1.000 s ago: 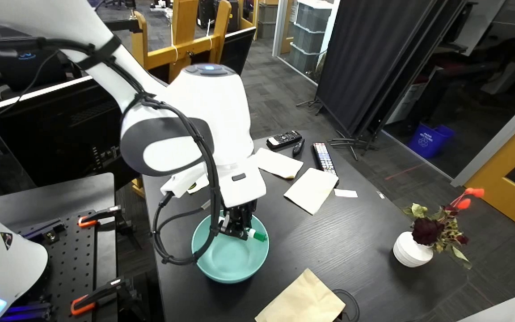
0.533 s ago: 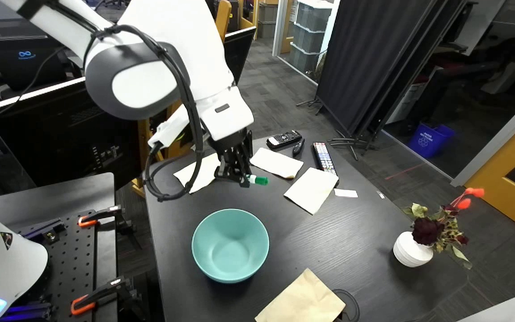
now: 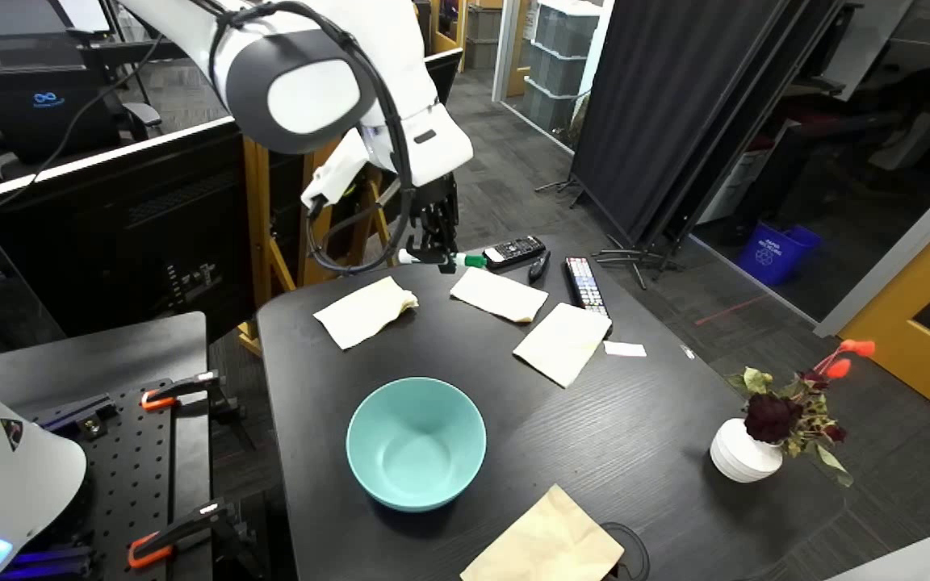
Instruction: Take the green marker out of the blue bowl
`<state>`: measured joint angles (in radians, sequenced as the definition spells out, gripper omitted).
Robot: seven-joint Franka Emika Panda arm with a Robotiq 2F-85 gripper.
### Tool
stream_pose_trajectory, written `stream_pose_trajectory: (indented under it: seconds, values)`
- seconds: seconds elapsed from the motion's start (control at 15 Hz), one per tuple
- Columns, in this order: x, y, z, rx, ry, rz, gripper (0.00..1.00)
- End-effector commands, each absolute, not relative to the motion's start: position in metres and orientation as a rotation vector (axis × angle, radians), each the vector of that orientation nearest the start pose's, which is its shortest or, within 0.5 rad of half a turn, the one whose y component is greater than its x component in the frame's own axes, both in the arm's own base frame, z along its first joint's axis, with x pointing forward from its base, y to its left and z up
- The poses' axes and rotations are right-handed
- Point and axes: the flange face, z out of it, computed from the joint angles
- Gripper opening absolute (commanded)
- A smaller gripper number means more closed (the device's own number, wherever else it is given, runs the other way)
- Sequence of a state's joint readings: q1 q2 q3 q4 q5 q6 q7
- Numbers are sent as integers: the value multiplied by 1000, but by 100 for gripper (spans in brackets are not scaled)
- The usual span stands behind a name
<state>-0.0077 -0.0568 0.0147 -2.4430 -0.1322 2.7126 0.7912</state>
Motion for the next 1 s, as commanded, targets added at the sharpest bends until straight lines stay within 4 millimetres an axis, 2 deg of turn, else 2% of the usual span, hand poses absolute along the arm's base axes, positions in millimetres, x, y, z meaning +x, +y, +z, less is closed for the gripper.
stream_pose_trajectory:
  seconds: [0.0, 0.2, 0.47, 0.93]
  values:
    - [552, 13, 326, -2908, 1019, -417, 5]
    - [578, 19, 292, -2946, 1032, -360, 5]
    - [603, 30, 255, -2989, 1050, -288, 5]
    - [624, 40, 214, -3039, 1080, -135, 5]
